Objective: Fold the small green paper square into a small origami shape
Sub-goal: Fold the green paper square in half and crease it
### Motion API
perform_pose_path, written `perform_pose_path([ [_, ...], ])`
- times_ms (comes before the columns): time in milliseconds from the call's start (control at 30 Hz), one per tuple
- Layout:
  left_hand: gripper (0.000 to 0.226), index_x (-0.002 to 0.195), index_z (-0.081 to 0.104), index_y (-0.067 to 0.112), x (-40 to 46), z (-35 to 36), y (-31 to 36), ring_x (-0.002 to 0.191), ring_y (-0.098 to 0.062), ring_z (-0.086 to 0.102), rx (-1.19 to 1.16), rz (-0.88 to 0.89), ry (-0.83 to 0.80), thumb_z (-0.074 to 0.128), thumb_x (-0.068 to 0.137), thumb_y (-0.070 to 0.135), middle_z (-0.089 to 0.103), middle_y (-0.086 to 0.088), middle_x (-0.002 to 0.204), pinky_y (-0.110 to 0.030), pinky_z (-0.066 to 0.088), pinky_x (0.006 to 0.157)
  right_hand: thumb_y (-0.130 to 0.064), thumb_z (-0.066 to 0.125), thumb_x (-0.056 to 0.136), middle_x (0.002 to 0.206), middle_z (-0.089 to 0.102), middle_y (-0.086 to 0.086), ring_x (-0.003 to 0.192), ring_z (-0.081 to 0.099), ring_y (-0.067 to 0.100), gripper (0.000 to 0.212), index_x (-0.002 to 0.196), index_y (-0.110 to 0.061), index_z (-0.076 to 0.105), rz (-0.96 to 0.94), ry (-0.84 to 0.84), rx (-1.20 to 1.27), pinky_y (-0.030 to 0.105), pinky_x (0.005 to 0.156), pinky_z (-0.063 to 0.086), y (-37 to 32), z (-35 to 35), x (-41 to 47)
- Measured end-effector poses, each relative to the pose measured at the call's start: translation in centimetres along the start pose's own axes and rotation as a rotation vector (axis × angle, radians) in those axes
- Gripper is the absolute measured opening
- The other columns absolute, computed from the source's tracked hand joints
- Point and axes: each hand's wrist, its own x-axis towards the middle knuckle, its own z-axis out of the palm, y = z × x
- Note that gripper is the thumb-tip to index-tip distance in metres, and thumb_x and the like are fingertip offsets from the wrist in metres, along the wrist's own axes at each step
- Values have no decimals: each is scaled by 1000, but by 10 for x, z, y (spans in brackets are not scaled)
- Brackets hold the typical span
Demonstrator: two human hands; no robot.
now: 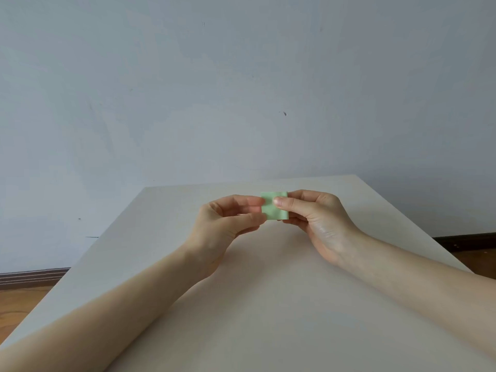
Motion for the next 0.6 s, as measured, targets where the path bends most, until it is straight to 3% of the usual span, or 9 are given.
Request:
perform_pose_path([
  [133, 26, 79, 73, 16, -2, 1, 0, 70, -12, 64, 49, 25, 16, 68, 74, -8, 74, 0, 78, -19, 53, 74, -5, 71, 74, 84, 71, 10, 73, 64, 16, 8, 81, -1, 69, -3, 4, 1, 20, 67, 50, -1, 0, -1],
  [267, 28, 81, 77, 22, -3, 1, 1, 69, -12, 63, 102, 35, 20, 70, 73, -4, 74, -6, 83, -28, 49, 91, -5, 71, 75, 81, 71, 8, 72, 64, 16, 5, 78, -3, 70, -3, 8, -2, 20, 69, 51, -1, 0, -1],
  [400, 30, 85, 76, 23, -4, 2, 2, 64, -7, 62, 115, 48, 6, 69, 74, -5, 71, -1, 69, -23, 48, 87, -5, 71, 74, 82, 70, 10, 73, 64, 19, 5, 78, -3, 69, 8, 13, -2, 21, 70, 51, -1, -1, -1],
  [600, 30, 87, 76, 24, -3, 2, 2, 65, -7, 61, 151, 60, 9, 70, 75, -2, 70, -5, 75, -27, 46, 92, -5, 72, 73, 82, 69, 9, 73, 65, 20, 7, 79, -3, 68, 50, 24, 33, 22, 68, 51, -3, 0, -1],
])
